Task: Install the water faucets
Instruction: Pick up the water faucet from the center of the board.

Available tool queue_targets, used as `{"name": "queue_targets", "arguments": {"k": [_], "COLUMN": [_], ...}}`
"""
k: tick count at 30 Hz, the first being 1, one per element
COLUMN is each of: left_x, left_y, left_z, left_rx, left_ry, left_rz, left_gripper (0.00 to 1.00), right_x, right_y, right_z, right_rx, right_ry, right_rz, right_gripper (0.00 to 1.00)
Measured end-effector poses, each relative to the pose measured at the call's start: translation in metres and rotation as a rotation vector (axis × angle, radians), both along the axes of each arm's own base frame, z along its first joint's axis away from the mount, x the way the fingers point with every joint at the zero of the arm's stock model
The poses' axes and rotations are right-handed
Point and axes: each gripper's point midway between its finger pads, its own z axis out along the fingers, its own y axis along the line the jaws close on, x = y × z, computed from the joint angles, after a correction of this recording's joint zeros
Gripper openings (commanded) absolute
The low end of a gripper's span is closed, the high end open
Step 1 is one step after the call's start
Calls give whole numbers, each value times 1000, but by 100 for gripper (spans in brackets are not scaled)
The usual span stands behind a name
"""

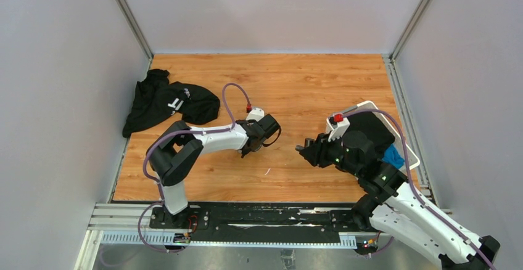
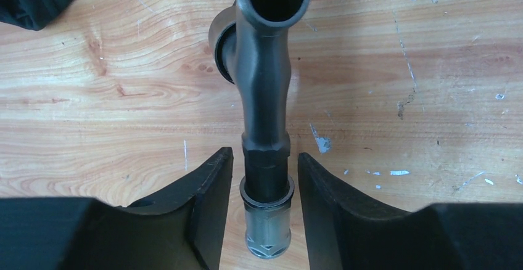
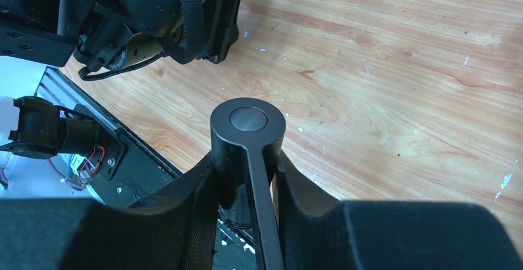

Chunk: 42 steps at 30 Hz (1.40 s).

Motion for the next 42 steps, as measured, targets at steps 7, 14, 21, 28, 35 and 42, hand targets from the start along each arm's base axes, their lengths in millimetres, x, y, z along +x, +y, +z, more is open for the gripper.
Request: {"name": "queue_targets", "arguments": {"k": [7,14,21,28,35,42], "left_x": [-1,-5,-6,-7,-14,-21], "left_y": [1,1,-1,-1,4,-19], "left_z": [1,0,-1,-2,1,97], "left_rx": [-7,-23,-37,-34,-16,-428], "left_ry": [-1,8,15,20,52,6], "left_rz": [1,-9,-17,-20,-30,-81], "left_gripper": [51,48,42,0,0,0], "right_x": [0,0,0,0,-1,-2], "right_y": [1,3,4,5,6,4], "right_z": [-4,-8,-11,-13,-14,-3], "right_rx": [-9,-18,-22,-26,-27,-15], "right_ry": [15,31,41,50,54,1], "right_rz": [3,9,15,15,20,34], "right_gripper": [0,0,0,0,0,0]}}
